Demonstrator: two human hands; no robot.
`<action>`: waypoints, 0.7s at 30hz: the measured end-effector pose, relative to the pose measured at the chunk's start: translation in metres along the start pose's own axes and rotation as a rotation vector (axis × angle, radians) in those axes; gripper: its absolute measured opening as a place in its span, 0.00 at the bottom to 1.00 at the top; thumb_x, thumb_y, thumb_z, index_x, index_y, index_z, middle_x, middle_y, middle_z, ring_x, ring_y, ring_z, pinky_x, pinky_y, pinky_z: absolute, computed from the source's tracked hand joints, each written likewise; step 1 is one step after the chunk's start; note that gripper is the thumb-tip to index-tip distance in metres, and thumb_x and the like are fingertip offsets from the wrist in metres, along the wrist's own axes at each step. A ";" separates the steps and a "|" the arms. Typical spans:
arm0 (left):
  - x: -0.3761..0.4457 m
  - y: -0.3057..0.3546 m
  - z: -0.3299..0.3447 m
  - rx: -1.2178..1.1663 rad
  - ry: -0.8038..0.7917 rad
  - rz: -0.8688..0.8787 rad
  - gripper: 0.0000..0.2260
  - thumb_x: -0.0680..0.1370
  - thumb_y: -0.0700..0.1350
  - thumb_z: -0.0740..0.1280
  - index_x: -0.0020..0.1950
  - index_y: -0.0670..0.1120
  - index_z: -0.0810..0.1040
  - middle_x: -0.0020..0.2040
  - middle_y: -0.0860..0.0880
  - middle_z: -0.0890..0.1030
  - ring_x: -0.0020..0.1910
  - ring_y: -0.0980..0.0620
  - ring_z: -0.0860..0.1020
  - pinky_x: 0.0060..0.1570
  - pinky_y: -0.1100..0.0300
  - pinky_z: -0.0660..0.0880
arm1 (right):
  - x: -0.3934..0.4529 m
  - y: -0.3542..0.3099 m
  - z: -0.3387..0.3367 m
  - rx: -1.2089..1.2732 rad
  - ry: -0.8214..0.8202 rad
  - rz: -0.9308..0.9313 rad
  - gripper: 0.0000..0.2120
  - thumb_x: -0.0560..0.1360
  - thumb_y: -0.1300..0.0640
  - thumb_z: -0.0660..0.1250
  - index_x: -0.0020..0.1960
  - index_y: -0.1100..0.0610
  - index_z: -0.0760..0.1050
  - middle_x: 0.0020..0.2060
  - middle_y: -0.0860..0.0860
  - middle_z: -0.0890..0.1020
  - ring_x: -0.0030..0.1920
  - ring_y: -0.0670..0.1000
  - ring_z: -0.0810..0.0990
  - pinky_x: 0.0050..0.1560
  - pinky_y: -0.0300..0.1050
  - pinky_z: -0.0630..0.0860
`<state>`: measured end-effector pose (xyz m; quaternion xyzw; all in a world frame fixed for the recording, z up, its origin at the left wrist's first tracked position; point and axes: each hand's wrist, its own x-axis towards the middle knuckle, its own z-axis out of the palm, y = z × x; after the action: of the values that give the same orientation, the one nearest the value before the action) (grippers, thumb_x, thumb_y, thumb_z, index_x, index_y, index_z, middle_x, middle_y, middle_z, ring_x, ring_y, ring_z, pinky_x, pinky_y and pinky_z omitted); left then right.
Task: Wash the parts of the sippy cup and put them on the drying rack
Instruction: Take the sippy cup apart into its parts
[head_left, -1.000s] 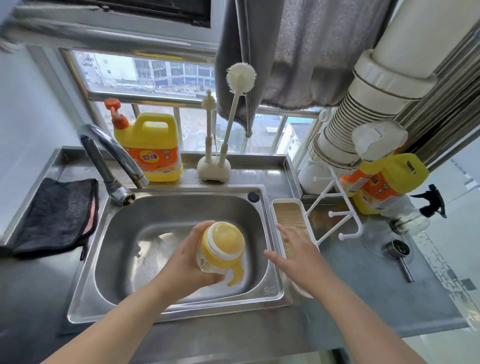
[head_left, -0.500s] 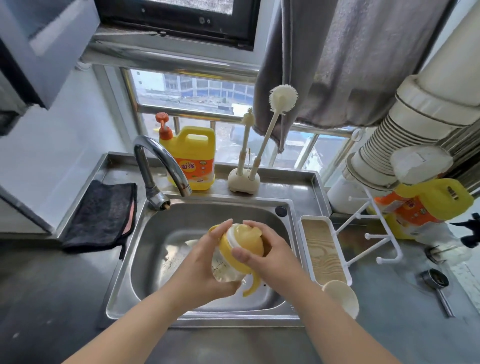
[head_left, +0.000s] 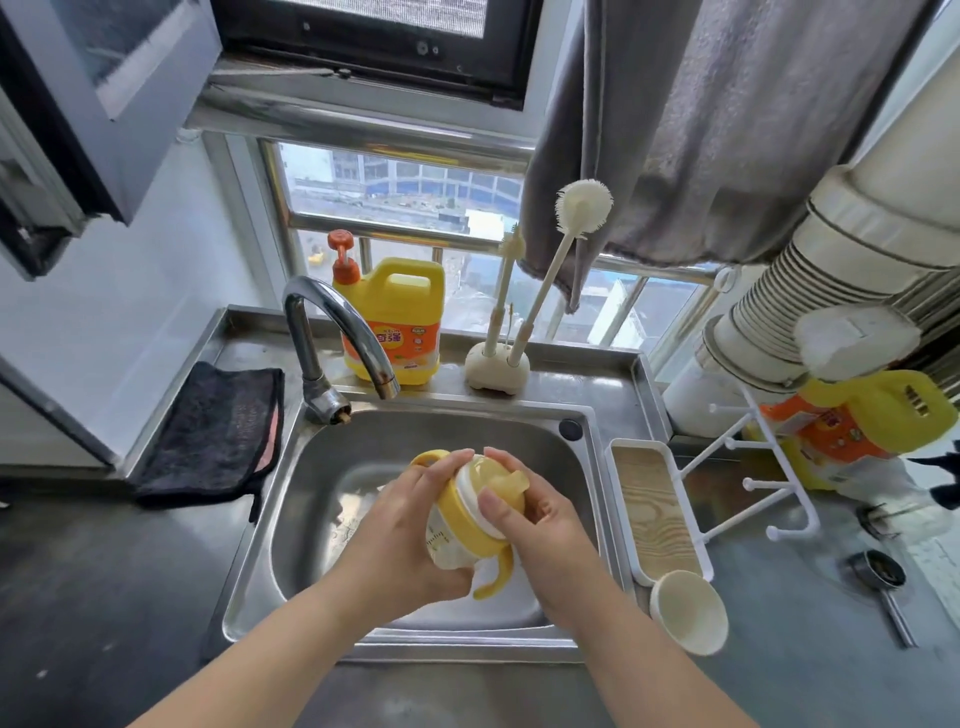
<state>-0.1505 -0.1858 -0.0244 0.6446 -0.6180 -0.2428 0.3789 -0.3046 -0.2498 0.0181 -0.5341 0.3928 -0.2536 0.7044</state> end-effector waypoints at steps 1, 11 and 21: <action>0.001 0.001 0.001 0.007 -0.005 0.004 0.44 0.59 0.55 0.75 0.68 0.71 0.54 0.62 0.59 0.70 0.59 0.54 0.71 0.58 0.52 0.74 | -0.001 0.002 -0.001 0.004 0.013 0.004 0.22 0.69 0.48 0.75 0.61 0.46 0.76 0.55 0.52 0.81 0.55 0.51 0.80 0.52 0.43 0.79; 0.006 0.008 0.029 0.210 -0.006 0.124 0.42 0.57 0.63 0.70 0.69 0.68 0.57 0.57 0.55 0.74 0.48 0.50 0.75 0.45 0.55 0.77 | -0.004 0.017 -0.021 -0.147 0.418 -0.023 0.12 0.78 0.56 0.64 0.42 0.46 0.82 0.42 0.45 0.84 0.50 0.51 0.81 0.52 0.47 0.79; 0.030 0.020 0.019 0.124 -0.168 0.150 0.43 0.58 0.59 0.74 0.67 0.72 0.54 0.61 0.66 0.68 0.54 0.55 0.72 0.53 0.59 0.74 | -0.017 -0.019 -0.056 -0.429 0.029 0.044 0.26 0.67 0.46 0.75 0.63 0.37 0.72 0.56 0.43 0.79 0.55 0.43 0.80 0.57 0.44 0.78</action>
<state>-0.1742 -0.2182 -0.0155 0.5960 -0.7079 -0.2283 0.3024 -0.3595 -0.2737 0.0343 -0.6595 0.4594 -0.1564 0.5741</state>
